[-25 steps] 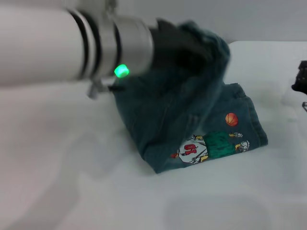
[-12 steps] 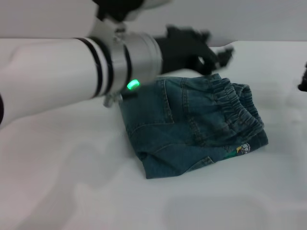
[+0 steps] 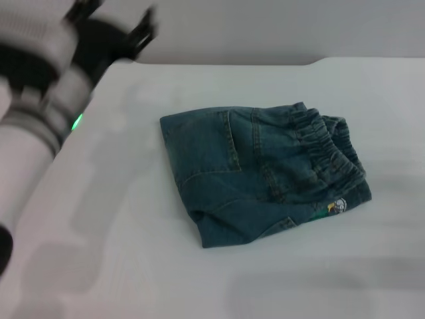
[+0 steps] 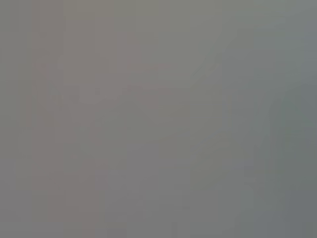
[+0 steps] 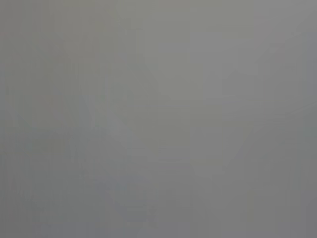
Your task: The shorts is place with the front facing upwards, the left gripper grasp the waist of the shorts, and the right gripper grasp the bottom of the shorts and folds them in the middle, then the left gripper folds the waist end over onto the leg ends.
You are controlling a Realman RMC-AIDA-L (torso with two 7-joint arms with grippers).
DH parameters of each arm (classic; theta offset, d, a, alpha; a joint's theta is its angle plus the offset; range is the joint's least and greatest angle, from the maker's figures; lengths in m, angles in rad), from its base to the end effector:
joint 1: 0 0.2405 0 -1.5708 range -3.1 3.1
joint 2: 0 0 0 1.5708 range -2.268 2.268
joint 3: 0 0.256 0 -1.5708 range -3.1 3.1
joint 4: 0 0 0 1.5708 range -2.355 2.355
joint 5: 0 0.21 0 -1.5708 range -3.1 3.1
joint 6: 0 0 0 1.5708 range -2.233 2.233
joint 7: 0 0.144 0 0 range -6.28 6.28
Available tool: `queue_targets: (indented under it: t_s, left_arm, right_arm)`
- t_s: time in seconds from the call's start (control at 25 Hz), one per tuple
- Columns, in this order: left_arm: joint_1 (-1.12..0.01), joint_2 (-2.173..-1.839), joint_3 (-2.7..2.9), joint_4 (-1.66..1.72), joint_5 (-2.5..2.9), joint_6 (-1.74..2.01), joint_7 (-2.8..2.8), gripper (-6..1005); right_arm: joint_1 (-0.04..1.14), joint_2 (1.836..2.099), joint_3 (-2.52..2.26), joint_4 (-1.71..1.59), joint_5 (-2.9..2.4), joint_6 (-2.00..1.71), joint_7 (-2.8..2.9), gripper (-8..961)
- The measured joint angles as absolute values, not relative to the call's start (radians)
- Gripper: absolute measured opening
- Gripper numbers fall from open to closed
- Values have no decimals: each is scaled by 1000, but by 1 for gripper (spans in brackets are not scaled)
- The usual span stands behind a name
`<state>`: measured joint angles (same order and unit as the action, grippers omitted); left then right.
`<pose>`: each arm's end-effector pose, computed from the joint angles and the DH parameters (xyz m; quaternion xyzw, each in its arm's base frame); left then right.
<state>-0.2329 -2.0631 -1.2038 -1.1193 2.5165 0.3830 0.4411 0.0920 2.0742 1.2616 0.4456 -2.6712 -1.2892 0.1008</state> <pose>-0.2004 0.3740 -0.0107 -0.7544 -0.1583 -0.2422 0.5892 0.3495 0.2609 0.0277 -0.6045 0.2082 0.3405 0.6894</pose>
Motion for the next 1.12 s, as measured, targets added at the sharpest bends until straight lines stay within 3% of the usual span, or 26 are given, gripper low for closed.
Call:
queue_targets:
  t_s: [0.12, 0.28, 0.6, 0.8, 1.12]
  left_arm:
    - [-316, -2068, -1139, -738, 2511, 773, 269, 840]
    - [-368, -2069, -1132, -576, 2511, 867, 154, 849]
    - [-368, -2069, -1135, -484, 2511, 920, 147, 847]
    - [-359, -2070, -1135, -470, 2511, 930, 145, 847]
    - [-356, -2070, -1128, -470, 2511, 927, 135, 847]
  right_arm:
    - [65, 2080, 1261, 444, -2673, -1301, 119, 123]
    - [60, 2086, 1261, 427, -2665, -1306, 122, 257]
    - [42, 2088, 1240, 421, -2653, -1324, 123, 469]
    - [41, 2089, 1232, 420, -2653, -1329, 123, 705]
    - [40, 2089, 1212, 419, -2652, -1347, 117, 714]
